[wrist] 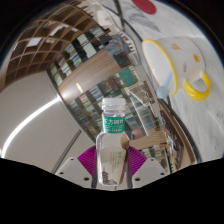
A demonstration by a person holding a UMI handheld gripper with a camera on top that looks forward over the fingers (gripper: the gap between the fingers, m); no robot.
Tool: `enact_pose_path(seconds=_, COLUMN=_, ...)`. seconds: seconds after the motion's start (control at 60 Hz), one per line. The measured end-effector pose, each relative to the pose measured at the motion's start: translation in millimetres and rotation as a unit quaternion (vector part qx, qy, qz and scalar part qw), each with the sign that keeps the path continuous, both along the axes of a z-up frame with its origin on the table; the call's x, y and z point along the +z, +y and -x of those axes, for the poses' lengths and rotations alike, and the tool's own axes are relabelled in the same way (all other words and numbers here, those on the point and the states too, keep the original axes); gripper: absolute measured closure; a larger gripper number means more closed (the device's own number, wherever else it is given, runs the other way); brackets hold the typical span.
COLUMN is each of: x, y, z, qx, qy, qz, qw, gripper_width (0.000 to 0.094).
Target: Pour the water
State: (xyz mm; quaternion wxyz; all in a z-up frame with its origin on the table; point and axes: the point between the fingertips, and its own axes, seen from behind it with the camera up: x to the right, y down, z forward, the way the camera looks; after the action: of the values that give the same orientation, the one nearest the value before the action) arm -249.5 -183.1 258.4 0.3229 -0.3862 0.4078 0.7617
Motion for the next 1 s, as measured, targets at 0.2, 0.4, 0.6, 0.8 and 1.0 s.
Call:
enact_pose_path(seconds=0.2, x=-46.5, y=22.7, z=-25.6, qx=0.002, qy=0.121, qz=0.059, qw=0.991, gripper_width=0.0541)
enact_pose_path(seconds=0.4, x=-31.0, y=17.9, z=-25.1, qx=0.012, qy=0.066, qz=0.049, qw=0.997, gripper_width=0.0543)
enact_pose_path(seconds=0.6, x=35.6, y=9.1, z=-60.5, qx=-0.08, qy=-0.26, qz=-0.075, qw=0.959, gripper_width=0.0542)
enact_pose_path(seconds=0.8, x=69.4, y=20.7, z=-162.9, qx=-0.242, qy=-0.607, qz=-0.141, qw=0.744, gripper_width=0.0541)
enact_pose_path(seconds=1.0, x=-2.3, y=42.0, z=-225.4, qx=-0.249, qy=-0.802, qz=-0.124, qw=0.529, gripper_width=0.0541)
